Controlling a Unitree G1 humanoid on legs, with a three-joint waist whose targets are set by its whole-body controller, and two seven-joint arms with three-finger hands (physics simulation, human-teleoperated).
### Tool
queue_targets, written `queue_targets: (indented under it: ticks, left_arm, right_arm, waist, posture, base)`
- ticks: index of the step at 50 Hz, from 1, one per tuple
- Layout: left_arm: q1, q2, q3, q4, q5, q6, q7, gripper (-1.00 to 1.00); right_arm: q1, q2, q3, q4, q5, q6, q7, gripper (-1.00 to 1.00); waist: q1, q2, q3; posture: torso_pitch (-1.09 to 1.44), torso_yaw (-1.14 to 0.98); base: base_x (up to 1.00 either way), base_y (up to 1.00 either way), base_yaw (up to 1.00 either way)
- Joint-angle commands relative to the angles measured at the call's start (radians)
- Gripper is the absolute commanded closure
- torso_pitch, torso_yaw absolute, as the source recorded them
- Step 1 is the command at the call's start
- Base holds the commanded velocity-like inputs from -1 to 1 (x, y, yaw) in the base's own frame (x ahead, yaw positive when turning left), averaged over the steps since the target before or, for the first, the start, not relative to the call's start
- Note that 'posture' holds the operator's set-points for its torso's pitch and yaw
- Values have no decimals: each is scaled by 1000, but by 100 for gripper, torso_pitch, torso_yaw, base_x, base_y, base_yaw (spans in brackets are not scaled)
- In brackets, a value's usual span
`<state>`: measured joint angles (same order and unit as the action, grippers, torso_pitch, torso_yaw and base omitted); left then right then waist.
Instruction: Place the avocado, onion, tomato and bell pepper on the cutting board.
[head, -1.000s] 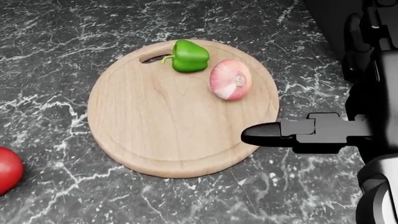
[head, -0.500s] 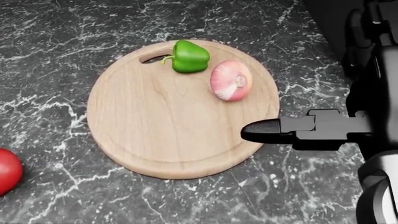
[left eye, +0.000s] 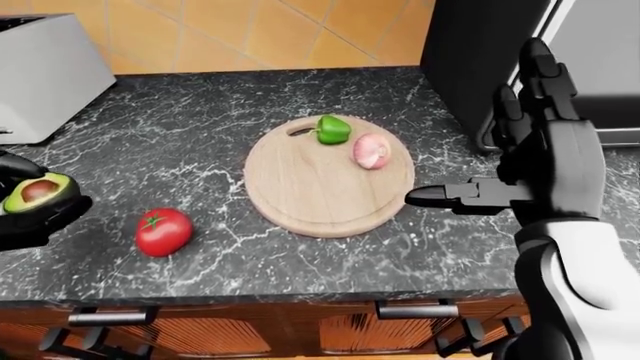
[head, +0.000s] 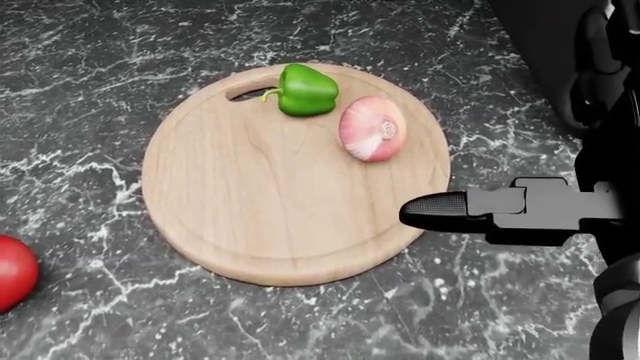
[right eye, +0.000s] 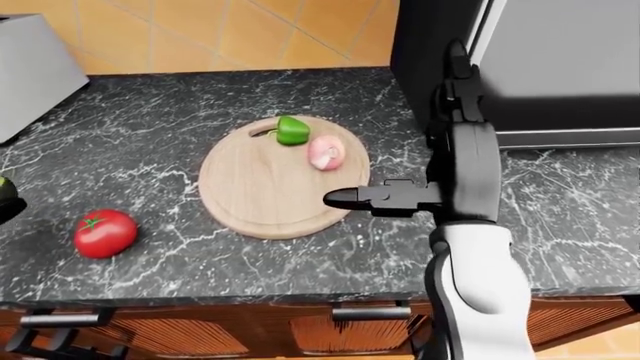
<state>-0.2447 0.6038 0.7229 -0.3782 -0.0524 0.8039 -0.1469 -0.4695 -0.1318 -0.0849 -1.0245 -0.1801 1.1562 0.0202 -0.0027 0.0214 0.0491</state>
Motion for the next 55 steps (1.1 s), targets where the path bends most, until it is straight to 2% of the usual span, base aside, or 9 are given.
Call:
queue_targets:
  ticks: [1,6,12,16,21,28,34,50,55]
  left_arm:
    - [-54,45,-7,-59,-5,11,5,72]
    - [-131,83,-57,-94,-10,88,7,73]
    - [-269,127,-176,-83,-2,144,17,76]
    - [-389,138,-270,-39,11,157,12,76]
    - [-475,114,-347,-28,48,174,-5,76]
    - [-582,61,-431,-50,113,223,-47,76]
    - [-654,-33,-502,-35,179,219,-71,77]
    - [-741,-194,-625,-64,367,233,-196,79]
    - [-741,-273,-674,-87,441,237,-239,78]
  right_arm:
    - [-21,-8,-1,-20,1,-29,-3,-100]
    - [-16,-15,-13,-22,8,-37,0,-100]
    - [-13,-15,-54,-23,21,-53,4,-100]
    - [-9,-13,-58,-23,28,-64,-8,-100]
    - [-3,-13,-58,-23,35,-76,-24,-100]
    - [14,-7,-49,-23,53,-92,-48,-100]
    - [19,-9,-50,-23,67,-93,-58,-100]
    - [2,-18,-45,-23,81,-75,-75,-100]
    - [6,-17,-42,-23,82,-78,-76,-100]
  waist:
    - [-2,10,-20]
    - [-2,8,-20]
    - [-2,8,-20]
    - [0,6,-21]
    - [0,2,-22]
    - [-2,-5,-22]
    - [1,-14,-22]
    - [7,-30,-20]
    - [8,-33,-21]
  posture:
    - [0,0]
    - [0,0]
    - [0,0]
    - [0,0]
    - [0,0]
    - [0,0]
    - [0,0]
    - [0,0]
    - [0,0]
  base:
    - [0,0,0]
    - [0,0,0]
    - [0,0,0]
    - [0,0,0]
    - [0,0,0]
    - [0,0,0]
    - [0,0,0]
    - [0,0,0]
    - [0,0,0]
